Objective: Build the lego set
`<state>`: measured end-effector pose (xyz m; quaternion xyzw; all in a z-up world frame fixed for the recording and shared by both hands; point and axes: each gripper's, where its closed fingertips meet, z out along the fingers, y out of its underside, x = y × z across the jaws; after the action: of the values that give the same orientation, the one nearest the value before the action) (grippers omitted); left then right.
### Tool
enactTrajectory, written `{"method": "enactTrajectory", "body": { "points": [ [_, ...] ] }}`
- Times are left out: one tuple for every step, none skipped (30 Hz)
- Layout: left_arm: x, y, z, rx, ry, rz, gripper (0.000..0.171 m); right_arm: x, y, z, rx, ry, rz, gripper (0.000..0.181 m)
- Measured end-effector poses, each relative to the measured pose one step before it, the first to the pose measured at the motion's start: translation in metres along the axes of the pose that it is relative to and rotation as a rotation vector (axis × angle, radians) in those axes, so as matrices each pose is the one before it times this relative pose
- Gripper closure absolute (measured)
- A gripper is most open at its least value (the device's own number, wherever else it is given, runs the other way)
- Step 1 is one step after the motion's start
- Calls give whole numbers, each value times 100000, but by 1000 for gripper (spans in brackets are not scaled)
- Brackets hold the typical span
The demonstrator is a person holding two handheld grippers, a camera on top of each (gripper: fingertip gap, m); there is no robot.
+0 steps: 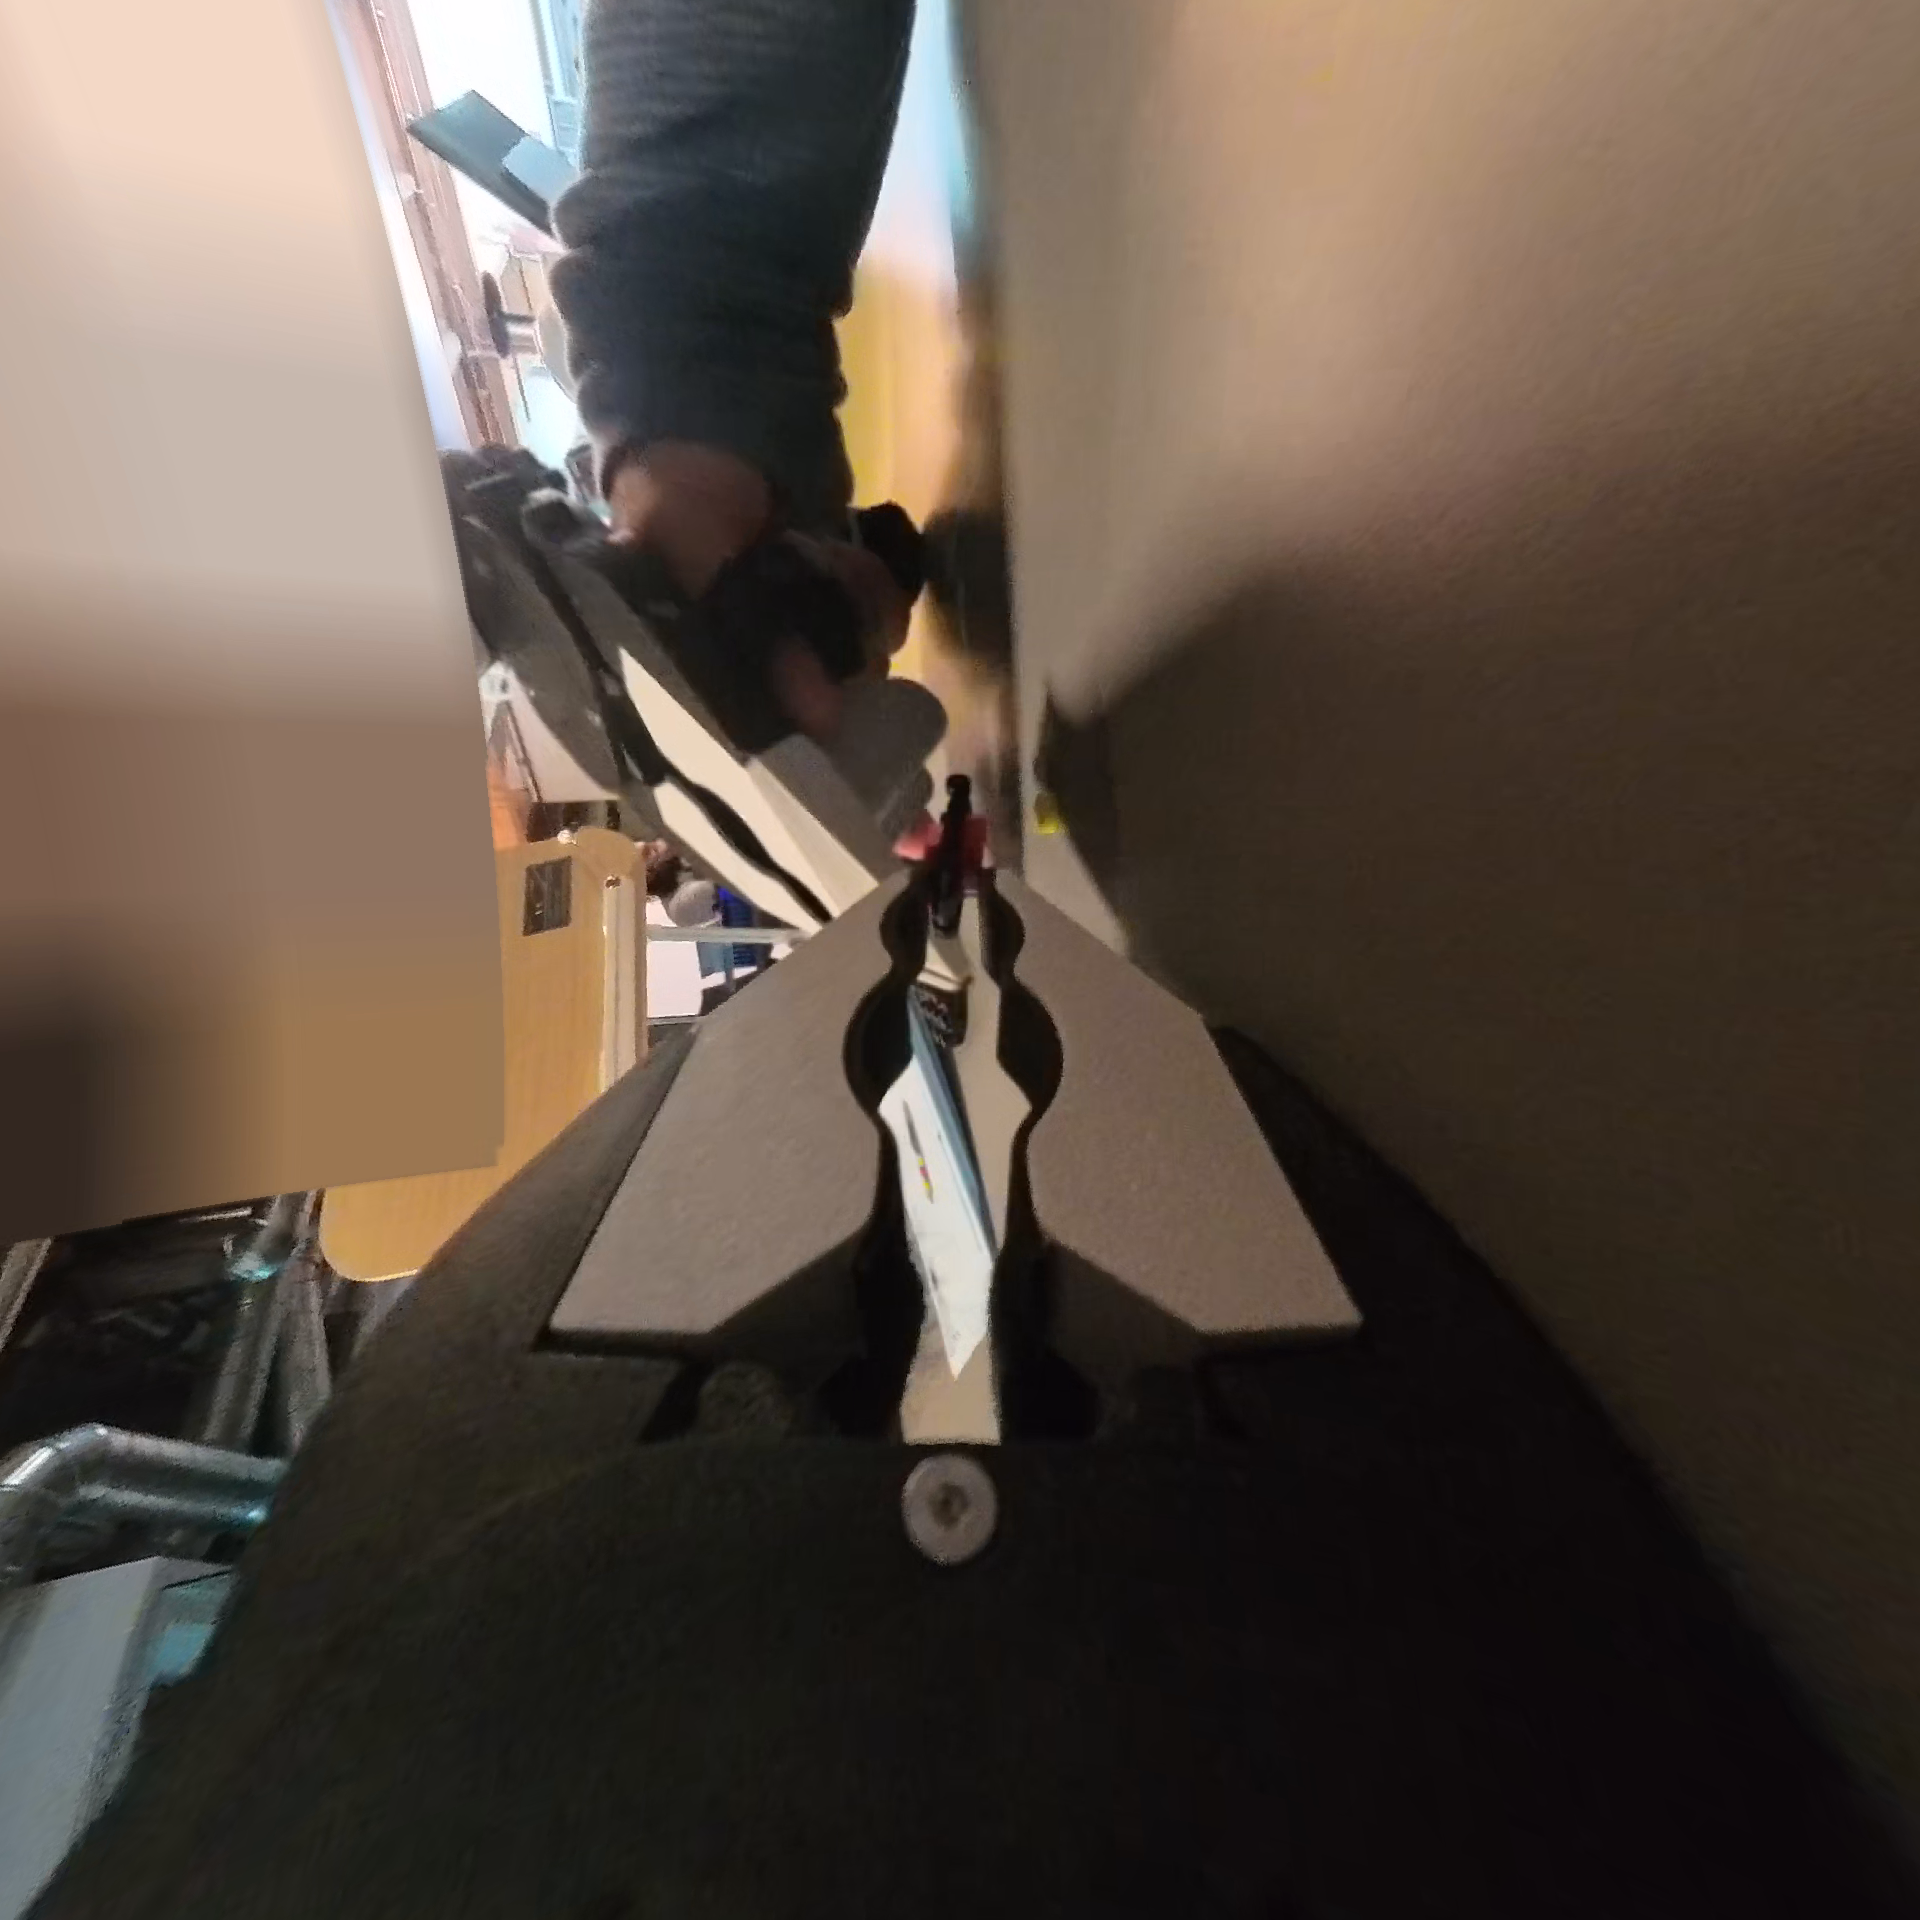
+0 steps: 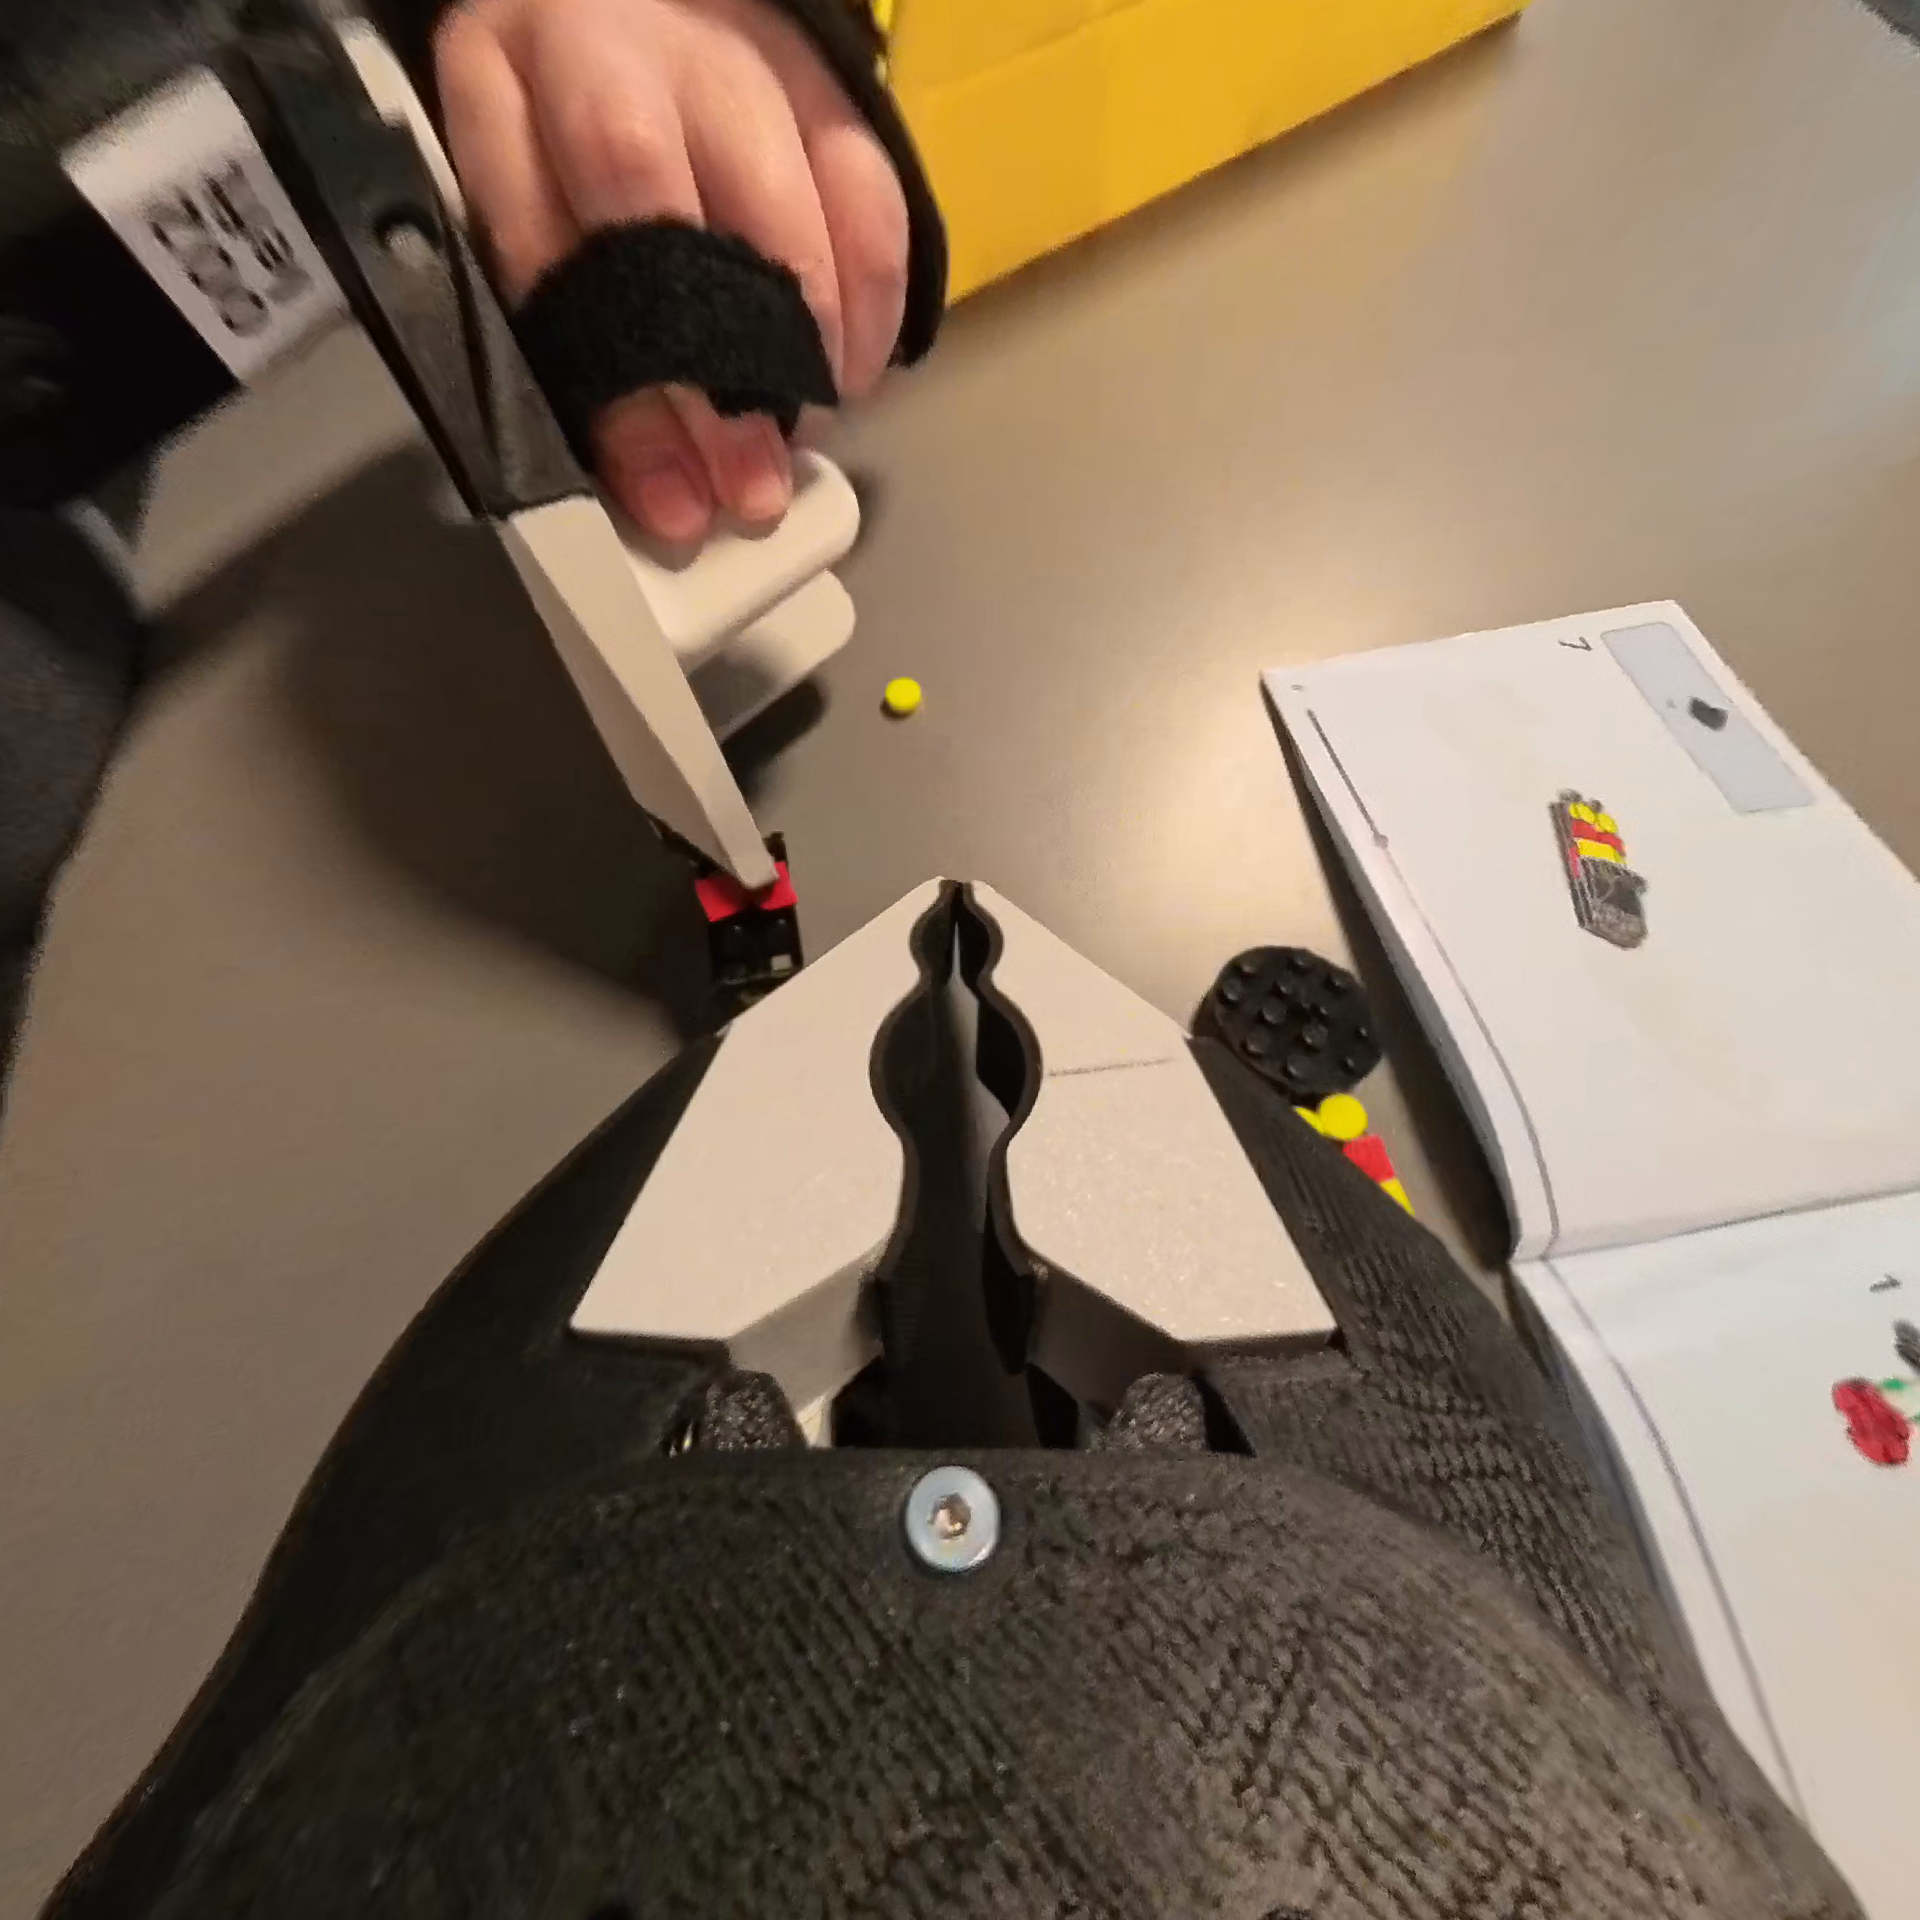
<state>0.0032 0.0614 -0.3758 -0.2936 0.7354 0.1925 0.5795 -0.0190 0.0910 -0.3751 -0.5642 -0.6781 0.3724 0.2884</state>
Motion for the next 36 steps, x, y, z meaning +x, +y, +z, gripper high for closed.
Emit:
{"method": "enactTrajectory", "body": {
  "points": [
    [18, 4, 11, 30, 66, -15, 163, 116, -231, -403, 2810, -573, 2637, 181],
    [-31, -44, 22, 225, -268, 187, 163, 38, -273, -168, 2195, -532, 852, 181],
    [-53, -109, -14, 413, -576, 691, 163, -197, -301, 104, 1318, -1135, -1105, 177],
    [-24, -206, -46, 617, -347, 651, 163, -273, -340, 365, 696, -978, -2793, 173],
    [-30, -327, -31, 703, -90, -44, 163, -267, -180, 570, -949, -988, -3675, 170],
    [46, -338, -10, 406, 262, -92, 163, -162, 65, 679, -2687, -822, -3638, 167],
    [161, -276, -7, 181, 899, -98, 163, -85, 235, 697, -3760, -1022, -2696, 166],
    [112, -176, -48, -49, 625, -187, 163, -104, 277, 640, -3870, -1615, -1741, 166],
    [16, -71, -59, -388, 142, -317, 163, -80, 122, 520, -2656, -1580, -1742, 165],
    [19, -70, -84, -560, 160, -691, 163, -34, -214, 397, -365, -1232, -2286, 165],
    [3, -165, -81, -254, 69, -666, 163, -43, -403, 311, 828, -1220, -1830, 165],
    [-2, -207, -70, -99, -32, -465, 163, -97, -315, 326, 391, -1920, -846, 165],
    [27, -150, -48, -182, 89, -478, 163, -164, -129, 353, -692, -2320, -226, 165],
    [34, -29, -36, -427, 265, -581, 163, -9, -20, 326, -1186, -1177, -162, 164],
    [27, 59, -34, -541, 204, -561, 163, 72, -44, 257, -803, -396, -153, 164],
    [21, 71, -12, -359, 154, -362, 163, 104, -212, 187, 311, -102, -63, 164],
    [36, 31, 11, -66, 283, -185, 163, 113, -104, 196, -277, -92, 126, 164],
    [92, -19, 30, 156, 520, -59, 163, 104, -139, 176, 22, -65, 383, 164],
    [88, -33, 20, 154, 472, 111, 163, 15, -104, 131, 7, -341, 91, 165],
    [24, -15, 11, 113, 193, 182, 163, 27, -60, 74, 8, -75, -36, 165],
    [19, -6, 8, 199, 135, 148, 163, 48, -10, 14, -6, 171, 92, 166],
    [33, -14, -13, 336, 228, 95, 163, 32, 6, 9, -7, 287, -14, 166],
    [36, -4, -14, 415, 190, 134, 163, 46, -1, 3, -33, 507, -220, 167],
    [1, 0, -12, 342, -22, 185, 163, 54, 10, 6, -63, 696, -274, 171],
    [-10, 18, -24, 204, -60, 136, 163, 27, 7, 11, -83, 545, -457, 175],
    [-14, 26, -10, 106, -62, 98, 163, 7, 8, 3, -37, 392, -409, 176],
    [-13, 32, 1, 72, -31, 87, 163, 4, 2, -3, -20, 197, 12, 176],
    [-15, 21, 1, 50, -63, 67, 163, 13, -2, 8, -22, 68, 651, 176],
    [-18, 19, 6, 15, -72, 64, 163, 10, -3, -3, -26, 15, 1167, 176],
    [-18, 34, 8, -35, -64, 52, 163, 8, 4, 1, -10, 6, 1302, 176],
    [-16, 48, 11, -81, -47, 25, 163, -1, 5, -3, -6, -14, 1197, 176],
    [-22, 61, 15, -116, -84, 1, 163, 11, 20, -20, -31, 28, 679, 176],
    [-21, 63, 9, -88, -129, -83, 163, 50, 55, -80, -39, 505, 48, 176],
    [-33, 80, 17, -105, -150, -166, 163, 113, 122, -228, 270, 1203, -345, 176],
    [-32, 123, 10, -209, -185, -126, 163, 124, 94, -462, 1430, 1301, -479, 176],
    [-69, 167, 14, -313, -410, -130, 163, 42, 62, -725, 2353, 472, 913, 176]
  ]
}}
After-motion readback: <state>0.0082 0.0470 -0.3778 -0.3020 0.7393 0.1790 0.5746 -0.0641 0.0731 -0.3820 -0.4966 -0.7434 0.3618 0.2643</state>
